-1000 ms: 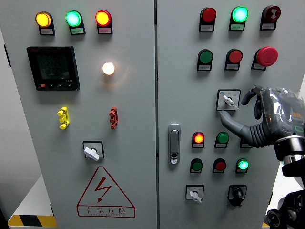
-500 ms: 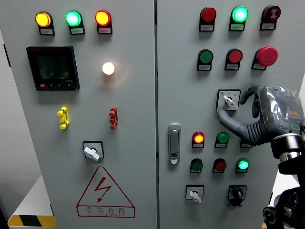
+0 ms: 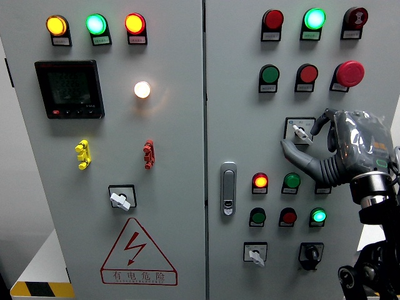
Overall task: Rotate and turn off gray switch
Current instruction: 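Twist the white switch knob with the right hand to the off position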
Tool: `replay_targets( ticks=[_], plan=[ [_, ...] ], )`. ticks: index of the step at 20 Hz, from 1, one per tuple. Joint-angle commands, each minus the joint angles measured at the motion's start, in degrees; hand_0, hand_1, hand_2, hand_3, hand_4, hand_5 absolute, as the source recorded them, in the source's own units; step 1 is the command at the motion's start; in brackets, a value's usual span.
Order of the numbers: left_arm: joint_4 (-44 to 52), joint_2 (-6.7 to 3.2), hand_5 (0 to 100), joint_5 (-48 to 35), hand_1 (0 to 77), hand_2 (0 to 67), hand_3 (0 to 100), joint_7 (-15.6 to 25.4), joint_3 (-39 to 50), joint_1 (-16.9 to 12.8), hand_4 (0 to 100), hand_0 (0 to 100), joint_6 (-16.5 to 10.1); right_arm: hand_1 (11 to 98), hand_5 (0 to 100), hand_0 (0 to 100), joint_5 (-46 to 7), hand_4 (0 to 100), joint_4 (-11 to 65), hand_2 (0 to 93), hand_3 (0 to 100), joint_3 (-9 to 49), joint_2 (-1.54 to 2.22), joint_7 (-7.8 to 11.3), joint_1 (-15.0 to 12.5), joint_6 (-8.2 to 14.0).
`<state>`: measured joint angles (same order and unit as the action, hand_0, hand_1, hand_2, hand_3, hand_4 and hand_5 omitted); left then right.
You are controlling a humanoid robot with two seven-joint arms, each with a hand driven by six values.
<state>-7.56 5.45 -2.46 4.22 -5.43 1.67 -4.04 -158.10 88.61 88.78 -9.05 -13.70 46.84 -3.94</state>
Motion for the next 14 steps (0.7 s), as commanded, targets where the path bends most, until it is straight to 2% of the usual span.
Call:
replay_targets(
  ticks=[1, 7, 14],
  plan=[
    [0.0, 0.00, 11, 0.0, 0.0, 13.3, 19, 0.0, 0.0, 0.0, 8, 88, 0.0, 33.7, 100, 0, 0.0, 100, -0.1, 67.3, 100, -0.1, 0.00, -0.36, 0.0, 0.4],
    [0.0, 0.00, 11, 0.0, 0.0, 13.3, 19, 0.0, 0.0, 0.0, 8, 88, 0.0, 33.3, 100, 0, 0.0, 100, -0.2, 69.8, 100, -0.6, 0.00, -1.24, -0.3, 0.5],
    [0.0, 0.00, 11, 0.0, 0.0, 13.3, 19, 0.0, 0.1, 0.0, 8, 88, 0.0, 33.1, 100, 0, 0.0, 100, -1.2, 70.8, 100, -1.2, 0.00, -1.33, -0.2, 1.0]
  ],
)
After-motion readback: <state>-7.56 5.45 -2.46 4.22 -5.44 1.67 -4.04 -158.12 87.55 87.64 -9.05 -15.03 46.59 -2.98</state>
